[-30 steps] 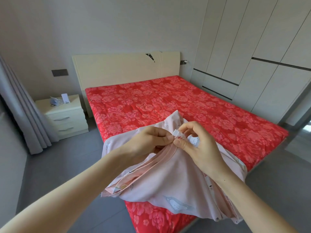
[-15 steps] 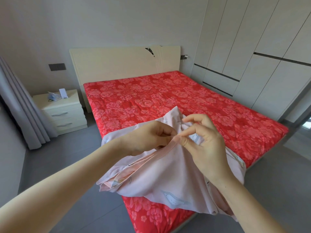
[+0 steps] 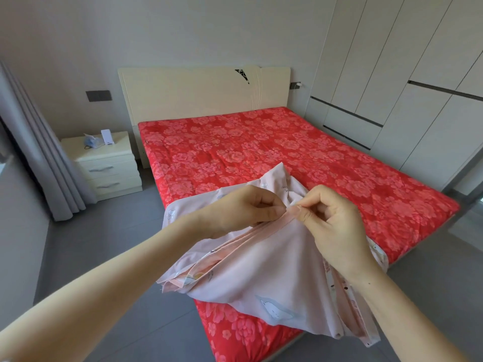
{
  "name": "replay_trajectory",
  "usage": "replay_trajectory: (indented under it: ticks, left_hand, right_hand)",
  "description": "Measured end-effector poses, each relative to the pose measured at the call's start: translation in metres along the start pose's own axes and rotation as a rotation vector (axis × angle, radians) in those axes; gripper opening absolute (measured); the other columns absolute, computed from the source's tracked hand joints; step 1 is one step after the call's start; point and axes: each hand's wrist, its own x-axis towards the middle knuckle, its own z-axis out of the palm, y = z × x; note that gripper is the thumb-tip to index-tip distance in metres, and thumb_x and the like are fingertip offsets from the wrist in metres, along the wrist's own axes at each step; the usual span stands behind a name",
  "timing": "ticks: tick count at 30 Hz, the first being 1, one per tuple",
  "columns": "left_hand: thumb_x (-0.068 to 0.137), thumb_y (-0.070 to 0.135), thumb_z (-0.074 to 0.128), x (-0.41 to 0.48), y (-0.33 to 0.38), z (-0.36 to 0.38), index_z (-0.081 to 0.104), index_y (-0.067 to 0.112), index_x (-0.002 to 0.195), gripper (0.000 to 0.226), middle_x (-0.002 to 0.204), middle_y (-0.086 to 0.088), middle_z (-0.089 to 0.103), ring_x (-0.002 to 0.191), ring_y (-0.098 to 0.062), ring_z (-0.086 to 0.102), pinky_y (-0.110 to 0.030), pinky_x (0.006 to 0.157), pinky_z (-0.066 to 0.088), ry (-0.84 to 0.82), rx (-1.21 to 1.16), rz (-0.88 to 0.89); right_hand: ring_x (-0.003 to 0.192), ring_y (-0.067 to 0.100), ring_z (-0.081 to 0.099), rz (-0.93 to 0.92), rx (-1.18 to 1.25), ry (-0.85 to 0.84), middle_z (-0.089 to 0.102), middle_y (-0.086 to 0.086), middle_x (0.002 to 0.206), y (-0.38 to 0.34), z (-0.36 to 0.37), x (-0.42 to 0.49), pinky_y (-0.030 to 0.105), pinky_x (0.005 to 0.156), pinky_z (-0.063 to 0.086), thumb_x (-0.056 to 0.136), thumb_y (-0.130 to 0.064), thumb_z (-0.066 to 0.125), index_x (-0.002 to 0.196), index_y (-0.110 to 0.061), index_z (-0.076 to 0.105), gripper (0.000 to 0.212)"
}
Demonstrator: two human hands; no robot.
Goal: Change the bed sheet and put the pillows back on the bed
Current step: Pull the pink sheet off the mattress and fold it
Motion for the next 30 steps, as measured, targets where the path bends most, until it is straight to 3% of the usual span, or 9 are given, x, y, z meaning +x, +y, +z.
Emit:
replay_trajectory:
  ticks: [2,4,8,11,14,17,20,25,30]
  left_hand:
    - [0.091,0.012,0.060,-0.005,-0.013,0.000,0.065,0.019,0.086,0.010,0.078,0.000,0.062,0.073,-0.008,0.054,-0.029,0.077,0.048,0.075,0.063,0.035]
    - [0.087,0.009,0.065,-0.011,-0.030,0.002,0.064,0.024,0.085,0.015,0.082,0.005,0.068,0.077,-0.003,0.061,-0.025,0.083,0.051,0.141,0.115,0.045]
    - [0.086,0.009,0.067,-0.017,-0.053,0.013,0.066,0.023,0.087,0.014,0.077,0.017,0.068,0.074,0.000,0.064,-0.013,0.073,0.048,0.218,0.259,0.050]
    - [0.089,0.015,0.061,-0.012,-0.067,0.022,0.066,0.020,0.098,0.011,0.075,0.014,0.067,0.077,-0.009,0.062,-0.024,0.071,0.049,0.312,0.447,0.167]
    - [0.091,0.027,0.052,-0.003,-0.076,0.026,0.045,0.027,0.098,0.010,0.072,0.003,0.065,0.064,-0.015,0.058,-0.035,0.061,0.046,0.439,0.600,0.286]
    - [0.088,0.012,0.050,0.009,-0.070,0.020,0.046,0.021,0.091,0.010,0.074,0.000,0.060,0.064,-0.013,0.051,-0.030,0.057,0.043,0.528,0.635,0.473]
    - [0.083,0.000,0.056,0.027,-0.062,0.016,0.066,0.013,0.087,0.016,0.095,0.000,0.065,0.080,-0.015,0.061,-0.023,0.070,0.047,0.516,0.672,0.582]
    - [0.080,-0.001,0.057,0.040,-0.058,0.031,0.073,0.009,0.092,0.022,0.098,0.001,0.071,0.084,-0.011,0.064,-0.011,0.078,0.043,0.372,0.597,0.492]
    - [0.084,0.038,0.057,0.041,-0.064,0.056,0.069,0.013,0.089,0.029,0.081,0.005,0.065,0.072,-0.010,0.057,-0.018,0.064,0.043,0.389,0.619,0.447]
  right_hand:
    - [0.067,0.005,0.057,0.010,0.072,0.035,0.062,-0.007,0.070,-0.002,-0.011,0.001,0.015,0.067,0.044,0.081,-0.001,0.070,0.071,-0.019,0.059,0.023]
    - [0.071,0.006,0.062,0.030,0.182,0.073,0.066,-0.010,0.071,-0.007,-0.025,0.003,0.016,0.072,0.047,0.075,-0.007,0.072,0.068,-0.026,0.064,0.022]
    - [0.070,0.005,0.063,0.040,0.327,0.125,0.067,-0.012,0.070,-0.015,-0.053,0.008,0.015,0.072,0.049,0.062,-0.025,0.074,0.068,-0.029,0.069,0.009]
    - [0.068,0.005,0.065,0.010,0.383,0.149,0.068,-0.011,0.068,-0.026,-0.067,0.013,0.015,0.071,0.050,0.059,-0.024,0.074,0.066,-0.027,0.070,0.009]
    - [0.065,0.003,0.066,-0.006,0.401,0.195,0.068,-0.011,0.065,-0.035,-0.079,0.018,0.014,0.068,0.050,0.056,-0.022,0.072,0.062,-0.027,0.070,0.008]
    - [0.064,0.003,0.065,-0.019,0.398,0.239,0.069,-0.010,0.064,-0.041,-0.091,0.021,0.014,0.068,0.050,0.054,-0.023,0.072,0.062,-0.026,0.071,0.009]
    - [0.063,0.004,0.066,-0.017,0.409,0.301,0.069,-0.008,0.063,-0.046,-0.100,0.025,0.015,0.068,0.051,0.053,-0.022,0.072,0.060,-0.026,0.070,0.009]
    - [0.065,0.007,0.066,0.014,0.358,0.361,0.070,-0.007,0.065,-0.045,-0.111,0.032,0.018,0.071,0.052,0.051,-0.027,0.075,0.060,-0.026,0.069,0.011]
    - [0.064,0.006,0.066,0.029,0.358,0.347,0.069,-0.007,0.063,-0.040,-0.114,0.031,0.017,0.068,0.052,0.050,-0.026,0.075,0.059,-0.026,0.069,0.010]
